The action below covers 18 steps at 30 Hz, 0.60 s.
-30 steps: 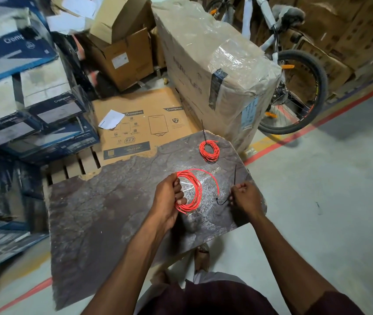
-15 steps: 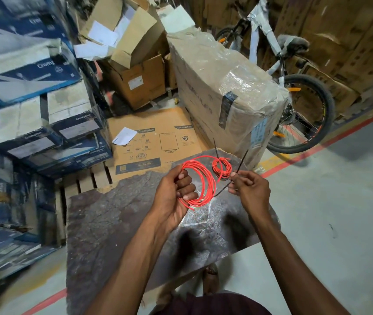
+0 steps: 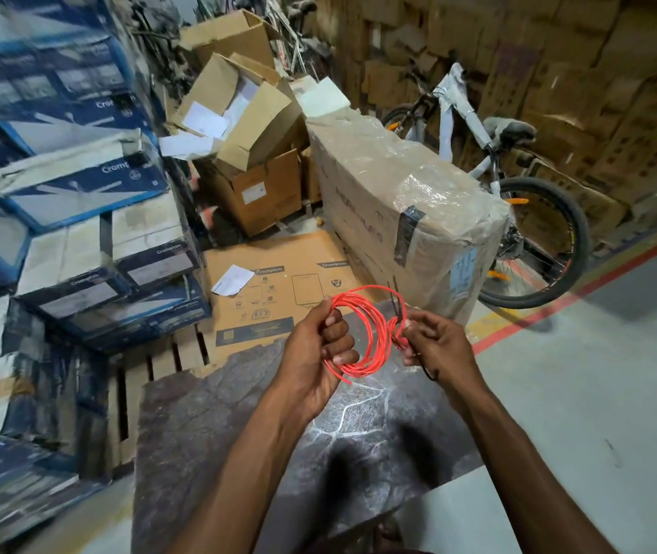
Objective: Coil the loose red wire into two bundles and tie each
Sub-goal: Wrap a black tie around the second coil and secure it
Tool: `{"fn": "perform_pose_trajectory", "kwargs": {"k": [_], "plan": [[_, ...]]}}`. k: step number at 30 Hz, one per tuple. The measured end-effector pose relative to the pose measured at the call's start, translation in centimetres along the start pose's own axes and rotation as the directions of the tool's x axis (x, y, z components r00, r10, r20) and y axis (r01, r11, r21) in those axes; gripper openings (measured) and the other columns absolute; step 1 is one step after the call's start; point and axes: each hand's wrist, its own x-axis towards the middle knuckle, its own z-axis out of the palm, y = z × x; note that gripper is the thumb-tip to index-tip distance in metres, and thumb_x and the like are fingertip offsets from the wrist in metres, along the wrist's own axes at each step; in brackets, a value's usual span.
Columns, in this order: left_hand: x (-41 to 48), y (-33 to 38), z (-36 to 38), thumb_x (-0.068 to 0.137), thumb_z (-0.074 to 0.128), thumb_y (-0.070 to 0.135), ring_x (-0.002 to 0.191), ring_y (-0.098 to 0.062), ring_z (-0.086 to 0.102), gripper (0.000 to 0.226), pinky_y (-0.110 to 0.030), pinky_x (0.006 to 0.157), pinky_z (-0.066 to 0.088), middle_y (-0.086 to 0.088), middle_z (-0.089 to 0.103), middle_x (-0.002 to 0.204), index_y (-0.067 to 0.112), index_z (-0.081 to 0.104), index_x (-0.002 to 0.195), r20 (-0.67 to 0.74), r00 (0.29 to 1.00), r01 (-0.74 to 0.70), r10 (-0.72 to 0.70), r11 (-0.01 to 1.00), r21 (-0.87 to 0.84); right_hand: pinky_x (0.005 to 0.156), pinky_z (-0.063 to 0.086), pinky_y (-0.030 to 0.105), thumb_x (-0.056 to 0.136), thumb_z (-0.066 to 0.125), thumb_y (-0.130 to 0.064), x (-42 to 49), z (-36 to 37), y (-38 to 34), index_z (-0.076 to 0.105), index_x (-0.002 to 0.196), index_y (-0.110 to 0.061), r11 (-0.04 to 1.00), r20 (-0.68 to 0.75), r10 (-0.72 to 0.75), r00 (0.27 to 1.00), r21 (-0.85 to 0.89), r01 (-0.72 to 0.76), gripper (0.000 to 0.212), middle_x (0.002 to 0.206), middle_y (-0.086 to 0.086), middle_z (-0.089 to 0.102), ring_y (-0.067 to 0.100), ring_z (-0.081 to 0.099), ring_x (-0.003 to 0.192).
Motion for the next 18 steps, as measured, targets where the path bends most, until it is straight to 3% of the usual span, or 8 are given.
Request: {"fn": "perform_pose_trajectory", "kwargs": {"k": [3, 5, 7, 10, 12, 15, 18], "plan": [[-0.2, 0.9, 0.7, 0.106, 0.042, 0.028, 0.034, -0.003, 0.02, 0.04, -0.017, 0.034, 0.018, 0.008, 0.02, 0.049, 0.019, 0.039, 0.067, 0.005, 1.0, -0.02, 0.02, 0.998, 0.062, 0.047, 0.044, 0.021, 0.092, 0.075, -0.019, -0.3, -0.3, -0.9, 0.062, 0.107, 0.001, 0.994, 0.223, 0.059, 0.973, 0.073, -0.077, 0.029, 0.074, 0.002, 0.072, 0.009, 0.051, 0.048], [-0.3, 1.5, 1.3, 0.105, 0.044, 0.028, 0.034, -0.003, 0.019, 0.04, -0.017, 0.034, 0.017, 0.008, 0.014, 0.053, 0.02, 0.038, 0.066, 0.024, 0.999, -0.025, 0.023, 0.994, 0.105, 0.044, 0.041, 0.019, 0.072, 0.091, -0.039, -0.4, -0.4, -1.7, 0.065, 0.099, -0.004, 0.979, 0.391, 0.113, 0.914, 0.115, -0.17, 0.052, 0.077, 0.006, 0.072, 0.007, 0.049, 0.046], [-0.6, 2.0, 1.8, 0.103, 0.045, 0.03, 0.035, -0.003, 0.018, 0.04, -0.017, 0.033, 0.018, 0.008, 0.011, 0.054, 0.021, 0.037, 0.065, 0.065, 0.998, -0.017, 0.007, 0.987, 0.157, 0.042, 0.039, 0.017, 0.055, 0.099, -0.044, -0.5, -0.6, -2.6, 0.065, 0.095, -0.007, 0.964, 0.513, 0.142, 0.847, 0.124, -0.237, 0.064, 0.077, 0.008, 0.073, 0.005, 0.045, 0.043], [-1.3, 2.4, 2.4, 0.097, 0.05, 0.032, 0.04, -0.006, 0.009, 0.038, -0.016, 0.034, 0.017, 0.009, 0.01, 0.053, 0.021, 0.035, 0.063, 0.136, 0.99, 0.018, -0.046, 0.98, 0.2, 0.042, 0.034, 0.014, 0.059, 0.098, -0.043, -0.6, -0.7, -4.1, 0.057, 0.102, 0.0, 0.964, 0.631, 0.121, 0.767, 0.11, -0.243, 0.073, 0.069, 0.001, 0.071, 0.002, 0.043, 0.042], [-1.8, 2.6, 2.7, 0.094, 0.051, 0.032, 0.044, -0.008, 0.005, 0.036, -0.016, 0.034, 0.016, 0.007, 0.007, 0.055, 0.021, 0.034, 0.063, 0.156, 0.986, 0.027, -0.061, 0.978, 0.207, 0.042, 0.033, 0.014, 0.062, 0.097, -0.043, -0.3, -0.9, -4.8, 0.059, 0.103, 0.001, 0.969, 0.658, 0.112, 0.744, 0.093, -0.228, 0.071, 0.071, 0.003, 0.071, 0.003, 0.044, 0.041], [-2.0, 2.8, 2.8, 0.094, 0.052, 0.033, 0.045, -0.008, 0.005, 0.036, -0.017, 0.035, 0.015, 0.007, 0.007, 0.056, 0.021, 0.034, 0.064, 0.17, 0.984, 0.021, -0.057, 0.978, 0.209, 0.04, 0.032, 0.013, 0.065, 0.095, -0.042, 0.2, -1.1, -5.7, 0.075, 0.088, -0.015, 0.979, 0.695, 0.08, 0.714, 0.079, -0.186, 0.041, 0.072, 0.007, 0.071, 0.003, 0.044, 0.038], [-2.0, 2.8, 2.9, 0.098, 0.048, 0.035, 0.046, -0.008, 0.006, 0.037, -0.018, 0.038, 0.014, 0.007, 0.008, 0.056, 0.02, 0.036, 0.066, 0.18, 0.982, 0.013, -0.054, 0.976, 0.219, 0.039, 0.031, 0.012, 0.071, 0.092, -0.042, 0.6, -1.1, -6.4, 0.076, 0.087, -0.017, 0.989, 0.733, 0.038, 0.679, 0.07, -0.131, 0.033, 0.072, 0.005, 0.071, 0.002, 0.044, 0.037]]}}
